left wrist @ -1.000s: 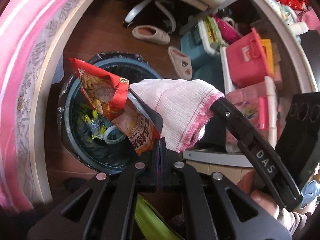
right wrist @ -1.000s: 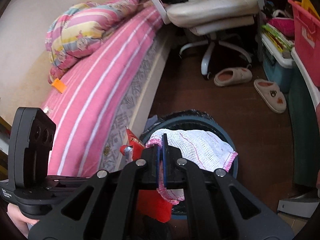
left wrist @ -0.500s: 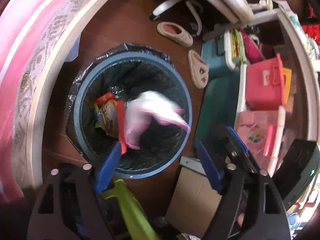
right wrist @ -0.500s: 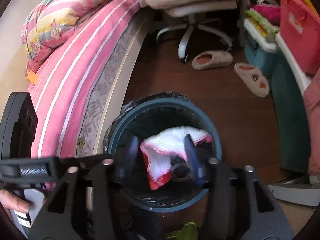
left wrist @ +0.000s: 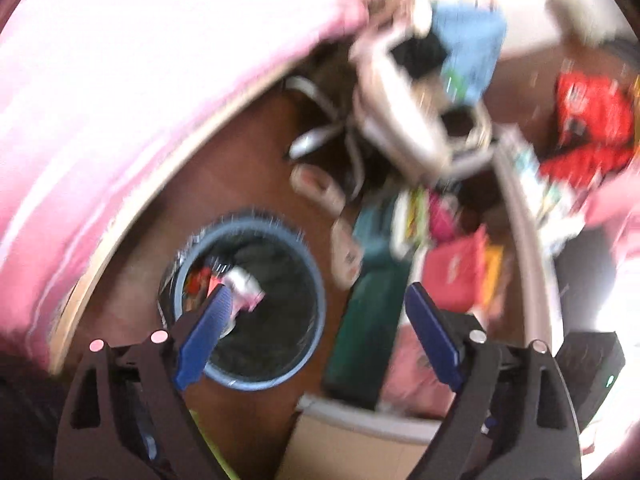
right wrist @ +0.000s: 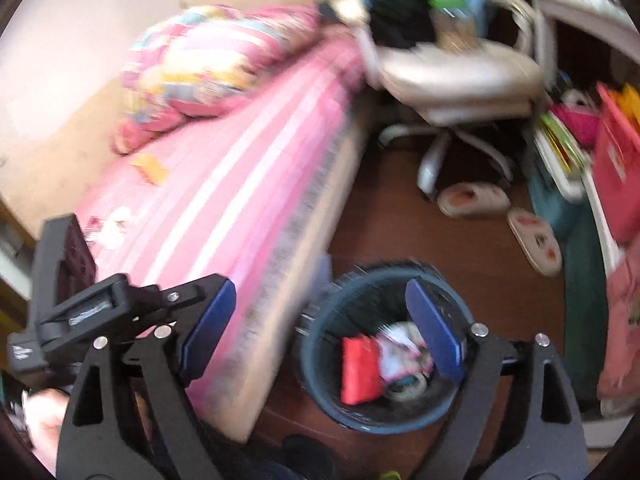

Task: Collect trash
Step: 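Open both tools to drop the bag and cloth into the bin, then move both tools back to the bed toward the red wrapper and clear bag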

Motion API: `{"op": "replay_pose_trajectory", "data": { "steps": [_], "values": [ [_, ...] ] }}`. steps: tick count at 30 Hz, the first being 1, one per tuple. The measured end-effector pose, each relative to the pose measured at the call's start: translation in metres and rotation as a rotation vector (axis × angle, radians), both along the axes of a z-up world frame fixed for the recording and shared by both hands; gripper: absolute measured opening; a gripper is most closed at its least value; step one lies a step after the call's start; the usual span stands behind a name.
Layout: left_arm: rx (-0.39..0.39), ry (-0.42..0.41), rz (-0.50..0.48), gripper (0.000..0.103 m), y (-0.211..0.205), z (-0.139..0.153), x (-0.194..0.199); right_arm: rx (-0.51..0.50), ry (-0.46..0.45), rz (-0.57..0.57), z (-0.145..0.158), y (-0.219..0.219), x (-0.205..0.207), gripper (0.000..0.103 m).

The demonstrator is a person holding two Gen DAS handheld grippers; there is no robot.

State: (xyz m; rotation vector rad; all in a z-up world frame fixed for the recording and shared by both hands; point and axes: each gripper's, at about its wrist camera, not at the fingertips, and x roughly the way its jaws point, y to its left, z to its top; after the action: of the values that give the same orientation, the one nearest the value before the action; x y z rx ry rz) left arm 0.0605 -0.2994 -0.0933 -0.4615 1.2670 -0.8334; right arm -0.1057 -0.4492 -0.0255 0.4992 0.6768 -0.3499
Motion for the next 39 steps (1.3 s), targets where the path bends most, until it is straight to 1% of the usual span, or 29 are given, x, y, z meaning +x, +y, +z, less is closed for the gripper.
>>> {"op": "replay_pose_trajectory", "data": {
  "steps": [2, 5, 7, 9, 12, 15, 17, 21, 23, 26, 29, 32, 33, 35, 37, 39],
  "values": [
    [-0.093, 0.000, 0.083, 0.086, 0.029, 0.015, 0.004, -0.026, -0.036, 0.034, 0.016, 0.016, 0.006, 0.088],
    [-0.211, -0.043, 0.162, 0.086, 0.069, 0.042, 0.007, -0.075, -0.110, 0.117, 0.048, 0.052, 0.020, 0.090],
    [-0.256, -0.084, 0.191, 0.086, 0.093, 0.061, 0.009, -0.088, -0.133, 0.162, 0.061, 0.070, 0.031, 0.090],
    [-0.281, -0.142, 0.227, 0.087, 0.124, 0.083, 0.012, -0.101, -0.158, 0.220, 0.075, 0.092, 0.044, 0.090],
    [-0.322, -0.196, 0.283, 0.089, 0.165, 0.101, 0.020, -0.116, -0.194, 0.283, 0.091, 0.120, 0.064, 0.091],
    [-0.291, -0.241, 0.359, 0.089, 0.214, 0.106, 0.032, -0.122, -0.217, 0.343, 0.101, 0.150, 0.091, 0.092],
    [-0.241, -0.261, 0.417, 0.089, 0.244, 0.103, 0.040, -0.118, -0.220, 0.375, 0.102, 0.168, 0.110, 0.093],
    [-0.158, -0.236, 0.515, 0.089, 0.297, 0.083, 0.059, -0.075, -0.212, 0.436, 0.096, 0.203, 0.149, 0.093],
    [-0.137, -0.219, 0.555, 0.089, 0.319, 0.071, 0.069, -0.071, -0.196, 0.467, 0.091, 0.222, 0.167, 0.093],
    [-0.132, -0.185, 0.617, 0.089, 0.354, 0.058, 0.083, -0.066, -0.172, 0.510, 0.081, 0.247, 0.188, 0.093],
    [-0.148, -0.149, 0.655, 0.089, 0.373, 0.048, 0.104, -0.079, -0.170, 0.557, 0.074, 0.269, 0.210, 0.093],
    [-0.148, -0.149, 0.674, 0.089, 0.389, 0.044, 0.129, -0.077, -0.176, 0.632, 0.065, 0.288, 0.238, 0.093],
    [-0.137, -0.159, 0.678, 0.089, 0.394, 0.043, 0.140, -0.063, -0.178, 0.659, 0.061, 0.295, 0.248, 0.093],
    [-0.116, -0.175, 0.680, 0.089, 0.399, 0.043, 0.158, -0.002, -0.165, 0.709, 0.050, 0.303, 0.271, 0.093],
    [-0.112, -0.167, 0.680, 0.089, 0.408, 0.039, 0.181, 0.125, -0.135, 0.743, 0.032, 0.308, 0.300, 0.093],
    [-0.127, -0.148, 0.689, 0.089, 0.416, 0.032, 0.199, 0.235, -0.106, 0.743, 0.014, 0.310, 0.326, 0.093]
  ]
}}
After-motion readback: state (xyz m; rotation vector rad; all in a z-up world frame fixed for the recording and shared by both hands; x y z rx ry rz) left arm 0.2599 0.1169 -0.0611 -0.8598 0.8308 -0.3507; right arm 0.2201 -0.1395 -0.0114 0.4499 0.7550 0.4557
